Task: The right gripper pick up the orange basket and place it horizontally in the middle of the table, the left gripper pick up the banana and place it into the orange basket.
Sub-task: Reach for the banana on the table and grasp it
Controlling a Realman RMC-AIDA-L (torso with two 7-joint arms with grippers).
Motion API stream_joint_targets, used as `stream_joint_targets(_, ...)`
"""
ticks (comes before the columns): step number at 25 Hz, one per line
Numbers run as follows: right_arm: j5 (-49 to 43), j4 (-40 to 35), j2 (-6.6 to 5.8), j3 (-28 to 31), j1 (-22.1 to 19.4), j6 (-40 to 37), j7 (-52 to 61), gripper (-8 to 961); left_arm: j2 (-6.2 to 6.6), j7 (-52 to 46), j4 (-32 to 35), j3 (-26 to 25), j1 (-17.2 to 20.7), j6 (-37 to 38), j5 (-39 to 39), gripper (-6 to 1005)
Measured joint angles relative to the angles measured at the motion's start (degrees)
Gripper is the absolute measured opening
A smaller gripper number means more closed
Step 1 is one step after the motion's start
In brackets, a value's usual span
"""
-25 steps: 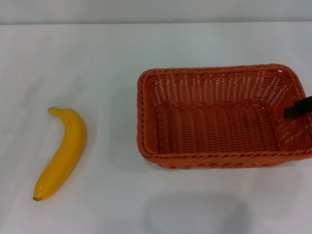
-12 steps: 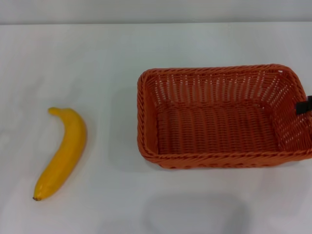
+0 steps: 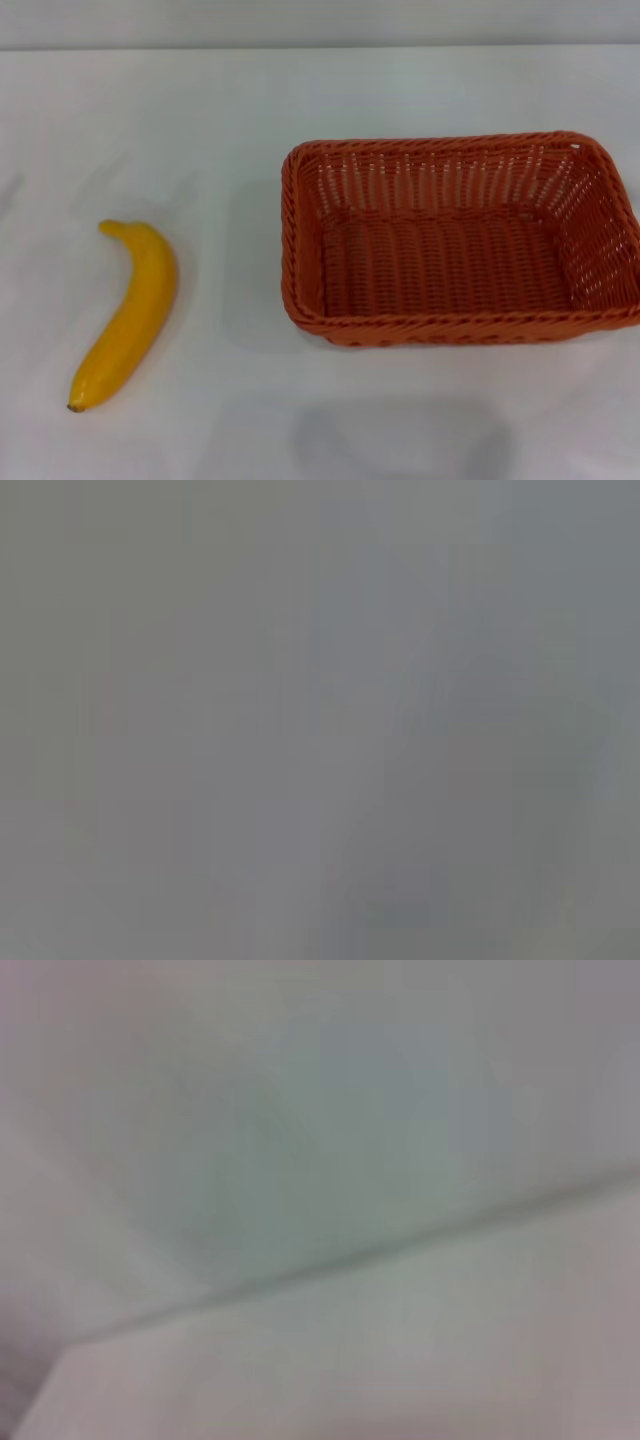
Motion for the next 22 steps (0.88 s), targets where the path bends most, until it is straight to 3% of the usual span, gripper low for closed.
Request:
stream_joint_targets(3,4.32,0.42,0.36,0.44,-0.48,2.68,-4.43,845,1.63,-7.04,-4.01,0.02,-4.3,2.33,11.73,876)
stream_joint_targets(10,11.71,3.19,0.64,0.48,-1.17,7.33,-13.89,844,3.35,-19.99,-6.17,0.1,-16.36,6.01,37.23,876)
stream_joint_targets(16,16.19,5.69,0.66,0.54,-2.19,10.84,-23.06,844,3.89,-31.44,-3.82,0.1,-23.8,6.79,46.03,876)
stream_joint_targets(22,15.87,6.15,0.05,-0.29,-2.69,17.05,-28.52,844,5.37,-42.43,6.15,0.17,-30.03,6.3,54.9,875)
